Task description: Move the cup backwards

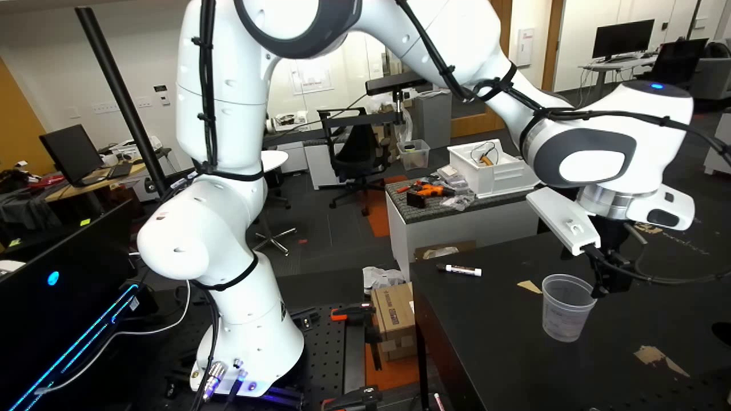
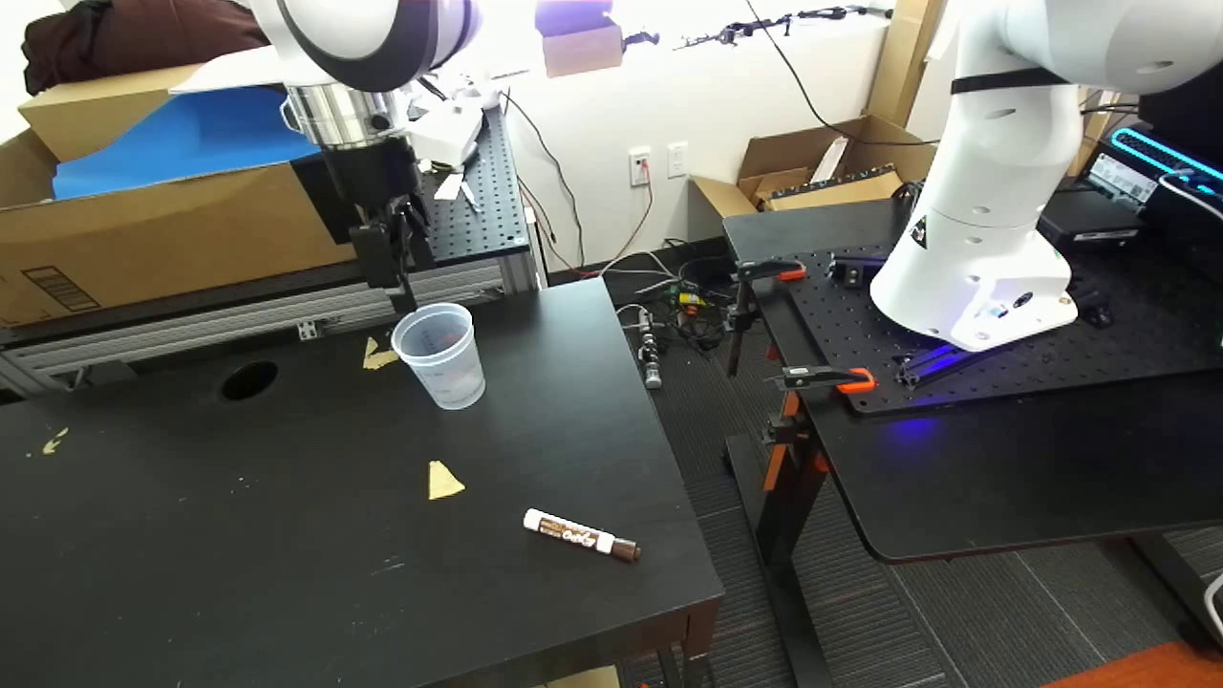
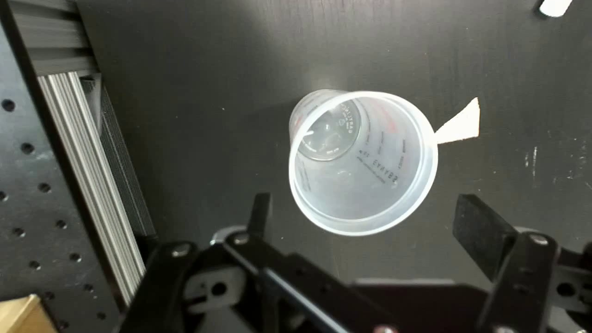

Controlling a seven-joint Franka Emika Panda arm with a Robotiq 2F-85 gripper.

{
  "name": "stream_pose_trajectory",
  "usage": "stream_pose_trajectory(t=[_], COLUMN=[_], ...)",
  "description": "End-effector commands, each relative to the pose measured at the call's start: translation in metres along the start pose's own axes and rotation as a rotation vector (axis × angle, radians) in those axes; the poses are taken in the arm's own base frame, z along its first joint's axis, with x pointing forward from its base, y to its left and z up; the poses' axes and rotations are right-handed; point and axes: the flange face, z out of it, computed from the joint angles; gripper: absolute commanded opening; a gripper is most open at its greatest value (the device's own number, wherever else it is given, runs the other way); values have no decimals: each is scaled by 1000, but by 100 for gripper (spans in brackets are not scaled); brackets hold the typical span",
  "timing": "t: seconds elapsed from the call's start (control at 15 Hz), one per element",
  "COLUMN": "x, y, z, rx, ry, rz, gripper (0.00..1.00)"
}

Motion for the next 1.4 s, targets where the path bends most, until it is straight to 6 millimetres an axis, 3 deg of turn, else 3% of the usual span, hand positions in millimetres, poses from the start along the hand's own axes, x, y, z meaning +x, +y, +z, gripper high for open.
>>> stream_pose_trajectory(t=[0.0,0.33,0.93,1.07,1.13,1.33], x=[-22,-39,-59,-61,-53,-55], y=[-22,-58,-128,-139,-134,-141], z=[-23,-30,-16,-12,-7,-6], rx=[-21,-60,-113,-120,-101,-102], ry=[12,-24,-132,-137,-120,-124], rz=[-21,-125,-341,-369,-343,-360], gripper=[100,100,100,100,100,100])
